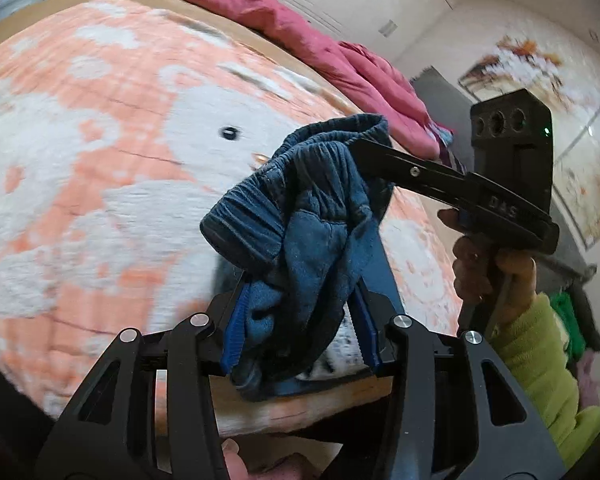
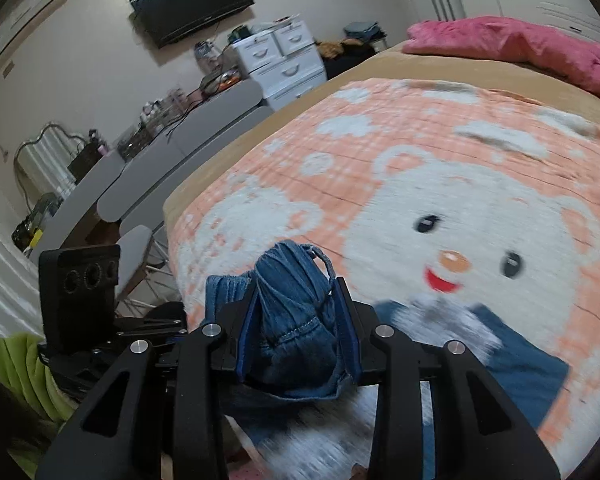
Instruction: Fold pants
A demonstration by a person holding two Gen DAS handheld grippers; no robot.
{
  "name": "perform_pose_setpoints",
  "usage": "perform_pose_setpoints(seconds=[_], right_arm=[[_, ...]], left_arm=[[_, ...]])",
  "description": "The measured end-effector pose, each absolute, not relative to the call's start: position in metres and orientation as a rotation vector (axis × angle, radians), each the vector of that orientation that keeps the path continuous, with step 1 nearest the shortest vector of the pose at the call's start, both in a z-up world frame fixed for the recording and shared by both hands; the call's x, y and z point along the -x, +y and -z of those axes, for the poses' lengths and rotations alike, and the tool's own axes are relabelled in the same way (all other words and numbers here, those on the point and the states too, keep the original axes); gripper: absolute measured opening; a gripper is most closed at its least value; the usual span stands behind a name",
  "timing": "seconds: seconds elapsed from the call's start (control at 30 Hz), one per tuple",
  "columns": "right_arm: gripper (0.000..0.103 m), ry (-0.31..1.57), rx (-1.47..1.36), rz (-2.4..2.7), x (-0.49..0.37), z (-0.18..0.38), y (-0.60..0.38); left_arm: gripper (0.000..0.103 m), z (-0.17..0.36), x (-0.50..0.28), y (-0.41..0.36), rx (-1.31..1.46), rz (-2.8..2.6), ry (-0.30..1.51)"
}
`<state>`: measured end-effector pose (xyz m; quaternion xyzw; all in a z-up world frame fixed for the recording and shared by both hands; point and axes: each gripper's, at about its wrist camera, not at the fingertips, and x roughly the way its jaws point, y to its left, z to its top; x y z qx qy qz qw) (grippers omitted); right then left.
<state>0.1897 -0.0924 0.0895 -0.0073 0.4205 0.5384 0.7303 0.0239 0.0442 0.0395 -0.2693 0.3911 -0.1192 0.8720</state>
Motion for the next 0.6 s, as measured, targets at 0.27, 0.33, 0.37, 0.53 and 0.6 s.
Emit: perform_pose_setpoints(seconds=[0.27,0.33,0.37,0.53,0.6], right_arm=[[0.036,0.89,-0.099,-1.174,-0.196,-0.064,-0.152],[0.039,0.89,-0.122,-1.166,-0.196,-0.057,-0.162],[0.043,0.895,-0.147,-1.154,-0.197,-0.053,-0.169],[0.066,0.892,-0.282,-1.063,-0.193,-0.043,-0.218],[0.066,0.914,-0.279,-0.981,-0.187,-0.038,-0.228]], left_arm=[[0.037,-0.033,-0.041,-0.003,0.471,0.265,0.854],[0.037,-0.03,-0.042,-0.009,0.468,0.268,0.857],[0.038,-0.029,-0.042,-0.012,0.468,0.276,0.856],[0.044,-0.026,-0.04,-0.038,0.422,0.354,0.858],[0.044,-0.02,-0.039,-0.048,0.401,0.385,0.87]])
